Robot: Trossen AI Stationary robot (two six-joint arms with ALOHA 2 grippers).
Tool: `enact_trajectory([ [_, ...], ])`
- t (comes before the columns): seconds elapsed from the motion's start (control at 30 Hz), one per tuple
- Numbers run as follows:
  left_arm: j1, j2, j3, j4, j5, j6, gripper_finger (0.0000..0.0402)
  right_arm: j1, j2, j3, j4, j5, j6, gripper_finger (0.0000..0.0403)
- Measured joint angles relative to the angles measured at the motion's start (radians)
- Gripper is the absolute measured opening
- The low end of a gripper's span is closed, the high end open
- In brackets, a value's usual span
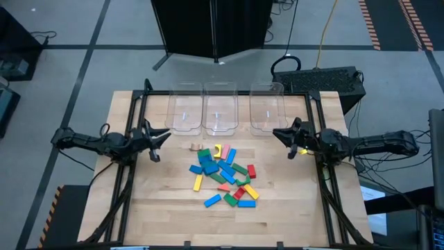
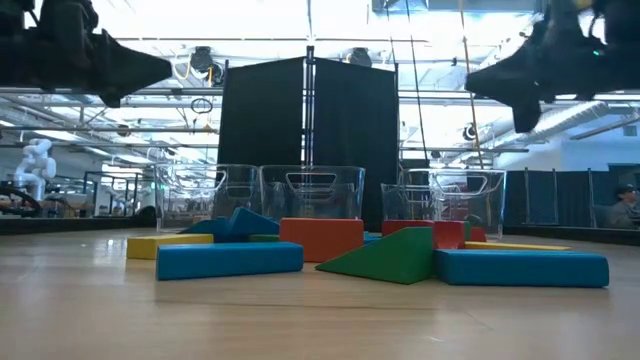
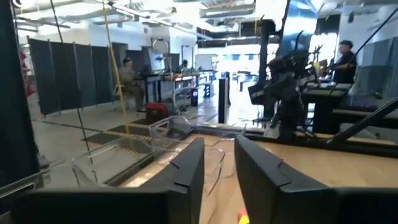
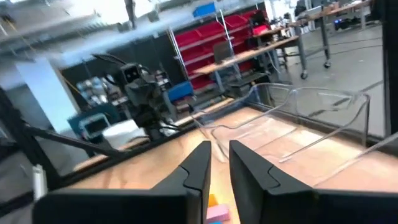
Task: Sort blocks by size
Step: Put the green rectangular block into the right transparent bin
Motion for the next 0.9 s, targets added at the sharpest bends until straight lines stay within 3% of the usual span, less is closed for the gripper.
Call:
enact_trajectory([
  [0.13, 0.003, 0.051, 0.0, 0.027, -0.014, -0.022, 0.0119, -0.01, 0.159, 0.125, -0.062, -0.003, -0.1, 0.007],
  [0.43, 0.042, 0.156, 0.002, 0.1, -0.015, -0.012, 0.0123, -0.059, 0.471, 0.38, -0.159, 0.002, -0.325, 0.0113],
  [0.77, 0.046, 0.158, 0.003, 0.063, -0.015, 0.001, 0.0123, -0.12, 0.608, 0.456, -0.13, 0.002, -0.382, 0.0126],
  [0.9, 0.045, 0.158, 0.004, 0.026, -0.014, -0.064, 0.0123, -0.148, 0.633, 0.456, -0.088, 0.003, -0.393, 0.0126],
])
